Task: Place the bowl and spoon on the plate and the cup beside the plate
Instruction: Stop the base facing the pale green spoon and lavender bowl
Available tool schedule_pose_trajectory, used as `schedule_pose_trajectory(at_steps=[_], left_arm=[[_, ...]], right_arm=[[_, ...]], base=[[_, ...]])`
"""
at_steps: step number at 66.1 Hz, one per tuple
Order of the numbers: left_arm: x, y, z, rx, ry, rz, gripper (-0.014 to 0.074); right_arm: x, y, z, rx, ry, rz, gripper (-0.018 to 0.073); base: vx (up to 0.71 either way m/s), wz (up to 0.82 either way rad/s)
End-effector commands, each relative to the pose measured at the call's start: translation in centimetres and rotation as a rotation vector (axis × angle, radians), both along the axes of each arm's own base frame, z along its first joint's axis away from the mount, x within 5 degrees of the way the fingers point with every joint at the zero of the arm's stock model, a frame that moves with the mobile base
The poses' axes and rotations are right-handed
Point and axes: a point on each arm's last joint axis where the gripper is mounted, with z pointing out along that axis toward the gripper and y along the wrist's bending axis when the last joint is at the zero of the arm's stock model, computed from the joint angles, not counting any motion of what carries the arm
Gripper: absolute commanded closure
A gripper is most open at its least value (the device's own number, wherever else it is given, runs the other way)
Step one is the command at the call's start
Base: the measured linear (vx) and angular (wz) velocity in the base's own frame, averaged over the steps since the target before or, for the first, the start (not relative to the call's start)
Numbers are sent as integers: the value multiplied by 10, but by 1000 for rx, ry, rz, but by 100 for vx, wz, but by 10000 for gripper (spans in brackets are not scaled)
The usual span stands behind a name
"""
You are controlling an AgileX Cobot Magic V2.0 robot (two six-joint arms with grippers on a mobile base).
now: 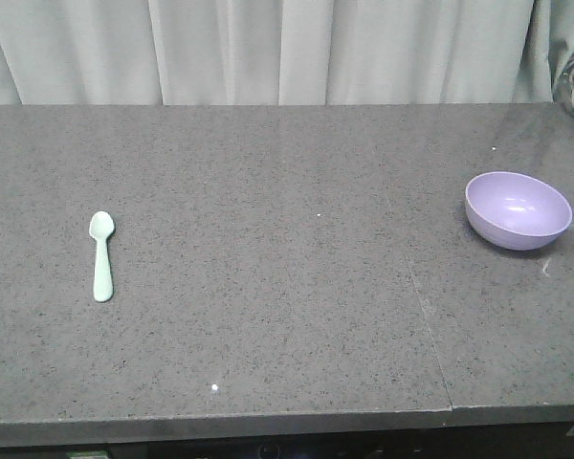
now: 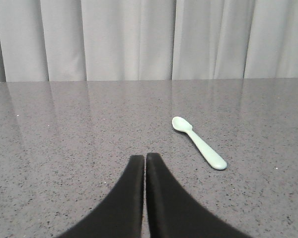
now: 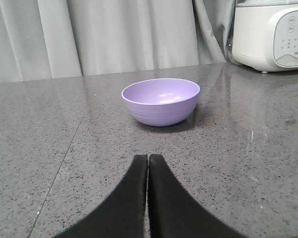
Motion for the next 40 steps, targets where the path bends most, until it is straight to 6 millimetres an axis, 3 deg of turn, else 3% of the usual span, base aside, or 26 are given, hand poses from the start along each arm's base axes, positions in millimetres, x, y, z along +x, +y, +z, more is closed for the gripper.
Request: schedule_pose_trajectory(at_steps=[1,40], left_arm=[[2,1,-3,-4,-36,5,602],[2,1,-3,-4,-36,5,602]], right_arm=[[0,0,3,-16,-70,4,561],[0,0,3,-16,-70,4,561]], base=[[2,1],[2,1]])
